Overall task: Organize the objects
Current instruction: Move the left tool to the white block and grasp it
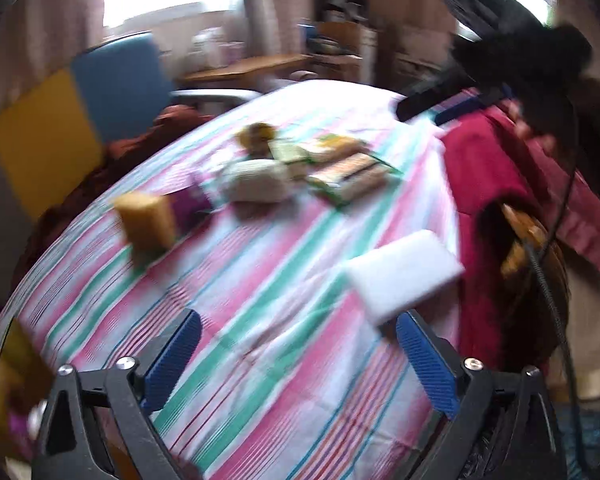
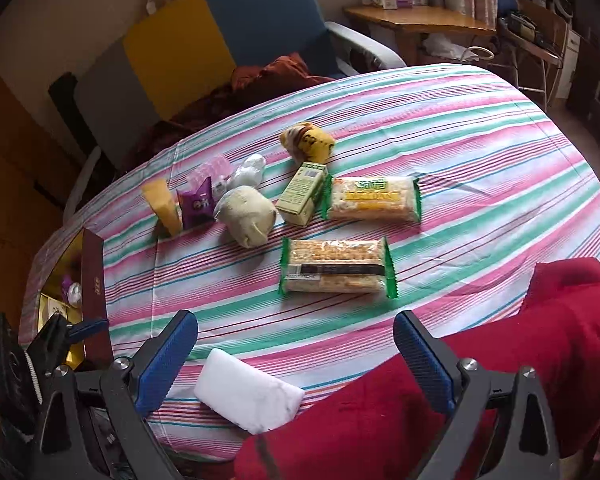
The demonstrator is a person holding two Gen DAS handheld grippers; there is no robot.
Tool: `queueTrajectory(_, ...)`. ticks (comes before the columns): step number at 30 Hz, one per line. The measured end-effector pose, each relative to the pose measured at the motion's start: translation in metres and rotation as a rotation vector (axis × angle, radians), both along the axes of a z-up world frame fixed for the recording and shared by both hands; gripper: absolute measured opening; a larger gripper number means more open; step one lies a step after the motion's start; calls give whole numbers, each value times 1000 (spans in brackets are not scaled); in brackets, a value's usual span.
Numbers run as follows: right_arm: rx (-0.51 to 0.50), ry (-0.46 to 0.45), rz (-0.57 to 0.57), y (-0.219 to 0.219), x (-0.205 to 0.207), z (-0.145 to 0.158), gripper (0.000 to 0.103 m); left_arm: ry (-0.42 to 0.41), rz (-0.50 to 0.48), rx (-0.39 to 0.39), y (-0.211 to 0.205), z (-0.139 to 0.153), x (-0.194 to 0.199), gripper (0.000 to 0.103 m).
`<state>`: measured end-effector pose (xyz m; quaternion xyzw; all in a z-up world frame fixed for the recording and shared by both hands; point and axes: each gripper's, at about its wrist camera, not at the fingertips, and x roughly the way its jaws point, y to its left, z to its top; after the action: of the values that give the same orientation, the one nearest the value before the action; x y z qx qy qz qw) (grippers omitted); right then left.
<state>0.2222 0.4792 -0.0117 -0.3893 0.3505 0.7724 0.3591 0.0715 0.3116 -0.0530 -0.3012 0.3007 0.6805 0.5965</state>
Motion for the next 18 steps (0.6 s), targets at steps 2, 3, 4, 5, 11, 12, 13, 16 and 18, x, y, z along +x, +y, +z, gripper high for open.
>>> queueTrajectory(2,-4,2,-7,0,3,-2,100,22,-64,-10,12,-1,10,103)
queueTrajectory(3,-5,2,-9,1,4,-3,100,37,-99,-14,17,-2,15,103)
queueTrajectory(4,-7,1,-13,2,6,-4,100,54,-142,-22,23,-4,21,103)
queueTrajectory(5,-8,2,-16,2,8,-4,100,70,-183,-37,28,-6,26,103)
queueTrajectory(11,-15,26,-48,6,21,-6,100,158,-399,-95,54,-19,52,103)
queueTrajectory(12,-16,29,-52,7,22,-6,100,164,-428,-100,59,-21,55,103)
queueTrajectory(13,-18,31,-54,8,23,-7,100,170,-453,-103,62,-22,58,103)
queueTrajectory(16,-23,29,-60,12,27,-9,100,178,-533,-102,75,-26,67,103)
queueTrajectory(18,-26,25,-68,15,31,-11,100,163,-574,-112,83,-28,70,102)
